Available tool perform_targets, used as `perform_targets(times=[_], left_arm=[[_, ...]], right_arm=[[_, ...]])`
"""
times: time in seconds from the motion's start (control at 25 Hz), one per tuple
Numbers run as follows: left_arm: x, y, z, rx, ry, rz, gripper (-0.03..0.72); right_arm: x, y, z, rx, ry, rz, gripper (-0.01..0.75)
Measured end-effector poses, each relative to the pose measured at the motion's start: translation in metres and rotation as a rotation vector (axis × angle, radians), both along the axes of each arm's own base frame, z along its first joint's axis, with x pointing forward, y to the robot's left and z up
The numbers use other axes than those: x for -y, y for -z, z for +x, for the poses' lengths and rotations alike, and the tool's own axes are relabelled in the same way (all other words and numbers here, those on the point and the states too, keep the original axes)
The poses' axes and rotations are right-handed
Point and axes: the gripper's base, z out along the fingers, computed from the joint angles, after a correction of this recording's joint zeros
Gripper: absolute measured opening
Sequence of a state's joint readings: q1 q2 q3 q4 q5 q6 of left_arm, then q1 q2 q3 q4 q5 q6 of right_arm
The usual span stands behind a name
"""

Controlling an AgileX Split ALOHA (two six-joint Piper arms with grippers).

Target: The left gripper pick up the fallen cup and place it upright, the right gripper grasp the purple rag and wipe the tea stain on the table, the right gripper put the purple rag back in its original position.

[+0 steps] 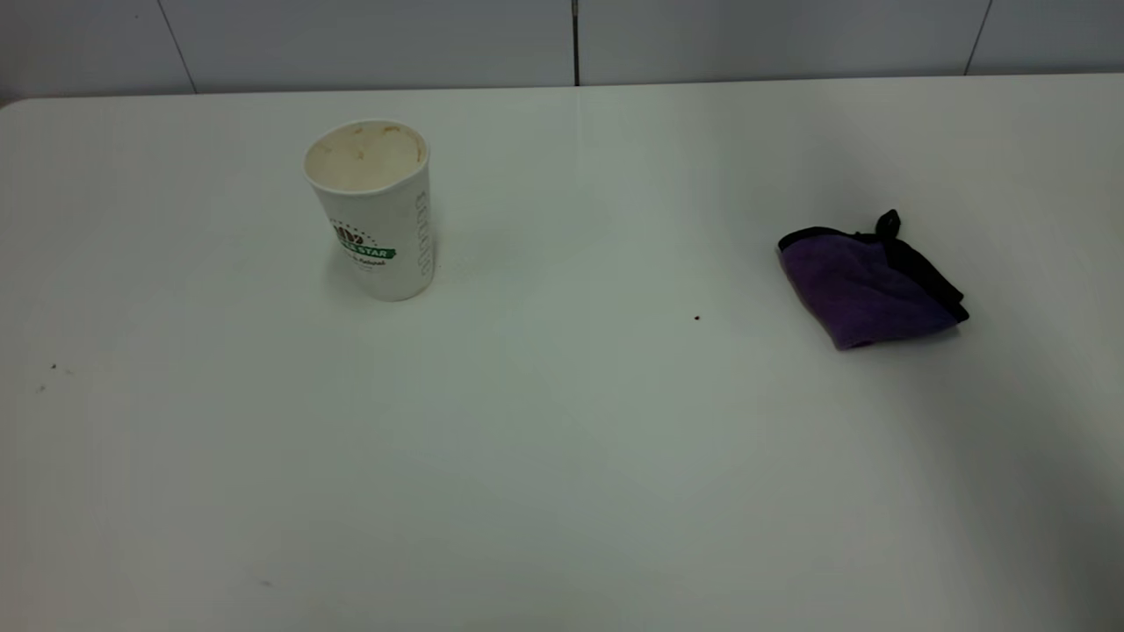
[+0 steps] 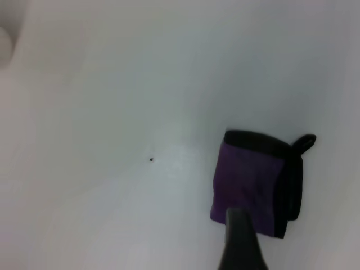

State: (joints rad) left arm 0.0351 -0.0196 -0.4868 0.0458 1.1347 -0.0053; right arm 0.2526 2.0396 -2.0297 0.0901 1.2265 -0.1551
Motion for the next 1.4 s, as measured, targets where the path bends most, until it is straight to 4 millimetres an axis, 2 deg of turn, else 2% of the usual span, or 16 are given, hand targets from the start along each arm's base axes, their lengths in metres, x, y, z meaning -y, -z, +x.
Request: perform_targets(times=[0.16, 0.32, 0.48, 0.68, 0.92, 1.2, 1.4], left_arm=[[0.0, 0.0, 0.0, 0.0, 0.0, 0.0, 0.462], [0.0, 0.0, 0.0, 0.0, 0.0, 0.0, 0.462], [0.0, 0.0, 0.0, 0.0, 0.0, 0.0, 0.462], [0.0, 0.0, 0.0, 0.0, -0.001, -0.001, 0.462], [0.0, 0.0, 0.0, 0.0, -0.001, -0.002, 0.462], [0.0, 0.0, 0.0, 0.0, -0.001, -0.002, 0.462], [0.0, 0.0, 0.0, 0.0, -0.001, -0.002, 0.462]], right_arm=[[0.011, -0.034, -0.046, 0.019, -0.002, 0.005, 0.562], [0.023, -0.046, -0.092, 0.005, -0.002, 0.0, 0.562], [0.034, -0.037, -0.135, -0.05, -0.004, -0.014, 0.562], [0.048, -0.007, -0.189, -0.154, -0.005, -0.042, 0.562], [0.065, 0.017, -0.254, -0.196, 0.002, -0.05, 0.562], [0.084, 0.028, -0.327, -0.086, 0.017, -0.015, 0.561], [0.094, 0.034, -0.367, 0.034, 0.037, 0.028, 0.561]])
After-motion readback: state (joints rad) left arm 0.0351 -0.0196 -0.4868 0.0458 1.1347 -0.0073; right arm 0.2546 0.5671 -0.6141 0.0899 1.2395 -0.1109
